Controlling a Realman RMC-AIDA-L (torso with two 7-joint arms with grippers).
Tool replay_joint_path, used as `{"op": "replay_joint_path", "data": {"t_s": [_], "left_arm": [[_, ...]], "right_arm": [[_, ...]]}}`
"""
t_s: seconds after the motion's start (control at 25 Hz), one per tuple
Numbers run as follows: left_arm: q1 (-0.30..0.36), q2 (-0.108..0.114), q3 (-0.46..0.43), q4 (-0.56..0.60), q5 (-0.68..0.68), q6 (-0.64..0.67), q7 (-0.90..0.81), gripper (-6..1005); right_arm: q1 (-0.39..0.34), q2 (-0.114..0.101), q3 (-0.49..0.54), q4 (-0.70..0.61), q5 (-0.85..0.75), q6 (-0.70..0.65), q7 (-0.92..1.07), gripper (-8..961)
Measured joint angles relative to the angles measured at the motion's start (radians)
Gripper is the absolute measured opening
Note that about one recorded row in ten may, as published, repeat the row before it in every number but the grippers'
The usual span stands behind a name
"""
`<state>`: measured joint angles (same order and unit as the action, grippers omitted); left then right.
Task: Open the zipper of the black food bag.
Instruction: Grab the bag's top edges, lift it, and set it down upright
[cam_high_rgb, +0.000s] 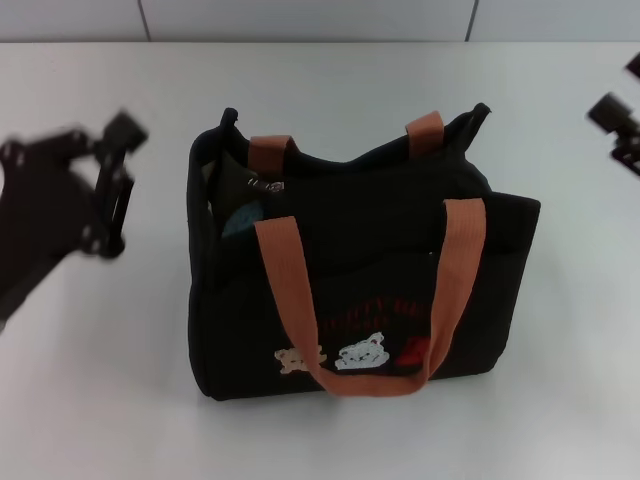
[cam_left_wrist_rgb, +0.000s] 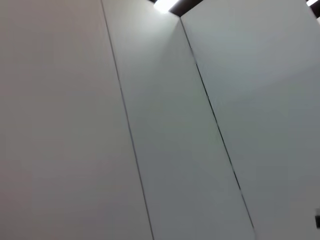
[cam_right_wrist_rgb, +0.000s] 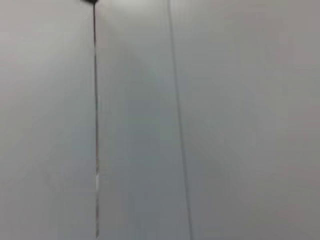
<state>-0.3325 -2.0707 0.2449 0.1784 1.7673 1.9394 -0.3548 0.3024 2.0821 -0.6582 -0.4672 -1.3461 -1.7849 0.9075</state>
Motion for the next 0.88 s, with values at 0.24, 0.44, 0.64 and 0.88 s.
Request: {"op": "replay_joint_path", "data": {"t_s": [0.24, 0.44, 0.64, 0.88], "left_arm": [[0.09, 0.003, 0.028, -0.013, 0.017, -0.02, -0.061, 110], [0.142, 0.021, 0.134, 0.043, 0.024, 0.011, -0.186, 122], [0.162, 0.029, 0.218, 0.067, 0.024, 0.013, -0.222, 254], [0.17, 0.031, 0.303, 0.068, 0.026, -0.015, -0.223, 672]], "right_arm": [[-0.002, -0.002, 0.015, 0.004, 0.003, -0.003, -0.007, 739], [-0.012, -0.003, 0.032, 0.0, 0.003, 0.001, -0.007, 739], [-0.023, -0.004, 0.035, -0.002, 0.004, 0.001, -0.007, 739], [-0.032, -0.004, 0.036, -0.002, 0.004, -0.004, -0.007, 738]]}}
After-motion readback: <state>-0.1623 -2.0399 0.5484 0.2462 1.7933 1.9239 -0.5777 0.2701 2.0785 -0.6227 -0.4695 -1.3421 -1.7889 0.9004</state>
